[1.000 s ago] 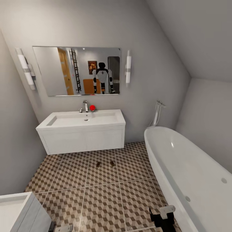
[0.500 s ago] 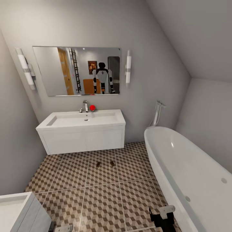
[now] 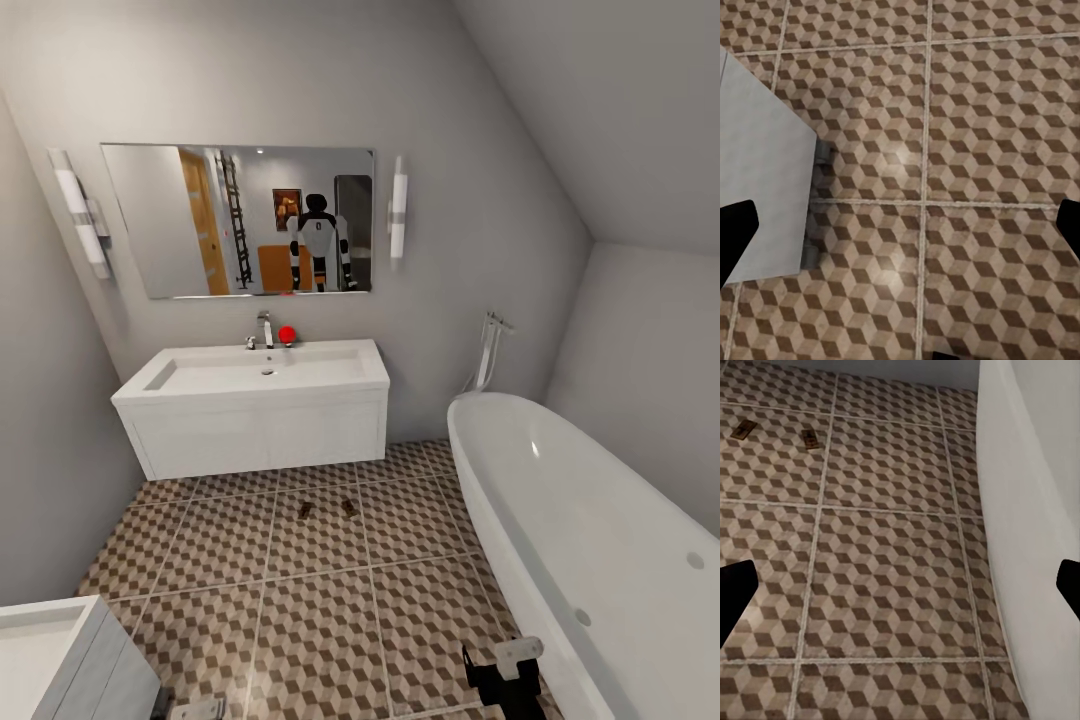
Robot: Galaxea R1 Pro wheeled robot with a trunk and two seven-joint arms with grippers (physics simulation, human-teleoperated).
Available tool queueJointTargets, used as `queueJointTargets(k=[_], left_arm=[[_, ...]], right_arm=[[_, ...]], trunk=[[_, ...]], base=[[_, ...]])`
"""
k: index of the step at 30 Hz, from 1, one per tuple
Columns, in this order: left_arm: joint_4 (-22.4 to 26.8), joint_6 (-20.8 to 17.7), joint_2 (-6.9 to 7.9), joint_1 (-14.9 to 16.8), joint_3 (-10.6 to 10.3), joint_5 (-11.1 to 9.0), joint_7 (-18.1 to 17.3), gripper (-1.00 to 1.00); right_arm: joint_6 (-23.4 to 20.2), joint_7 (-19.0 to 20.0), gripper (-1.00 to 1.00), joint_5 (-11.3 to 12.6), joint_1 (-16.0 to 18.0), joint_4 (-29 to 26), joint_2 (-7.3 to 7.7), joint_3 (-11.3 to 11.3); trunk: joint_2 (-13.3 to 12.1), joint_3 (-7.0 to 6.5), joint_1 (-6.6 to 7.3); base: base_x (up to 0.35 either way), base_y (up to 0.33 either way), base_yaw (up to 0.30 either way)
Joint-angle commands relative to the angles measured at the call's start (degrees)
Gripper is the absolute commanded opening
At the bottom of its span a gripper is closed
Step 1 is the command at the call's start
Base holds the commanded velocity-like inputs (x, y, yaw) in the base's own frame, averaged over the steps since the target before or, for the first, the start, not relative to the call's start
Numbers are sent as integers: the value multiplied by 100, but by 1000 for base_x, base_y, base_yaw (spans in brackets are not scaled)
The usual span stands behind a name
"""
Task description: Take the four mousetraps from the cabinet in the bathroom and place them on the bathroom floor. Make sure all four end up on the same floor surface, and ensure that at least two of them are either under or directly next to the same bathroom sink.
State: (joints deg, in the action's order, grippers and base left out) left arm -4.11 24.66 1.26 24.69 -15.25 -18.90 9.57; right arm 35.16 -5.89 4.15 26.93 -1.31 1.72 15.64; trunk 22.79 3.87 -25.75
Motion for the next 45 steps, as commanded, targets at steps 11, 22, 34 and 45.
queueJointTargets(k=[11, 22, 34, 45], left_arm=[[-23, 43, -3, 10, -49, -19, -6, 100], [-27, 47, -3, 10, -49, -17, -16, 100], [-23, 47, -3, 10, -49, -19, -17, 100], [-26, 47, -3, 10, -49, -17, -17, 100]], right_arm=[[8, -17, 100, 42, 5, 4, -9, 53], [8, -17, 100, 45, 5, 0, -5, 53], [4, -17, 100, 46, 5, -1, -12, 53], [8, -17, 100, 45, 5, -1, -9, 53]], trunk=[[13, 13, -4], [13, 13, -4], [13, 13, -4], [13, 13, -4]], base=[[0, 0, 0], [-37, 0, 0], [-15, 0, 0], [-73, 0, 0]])
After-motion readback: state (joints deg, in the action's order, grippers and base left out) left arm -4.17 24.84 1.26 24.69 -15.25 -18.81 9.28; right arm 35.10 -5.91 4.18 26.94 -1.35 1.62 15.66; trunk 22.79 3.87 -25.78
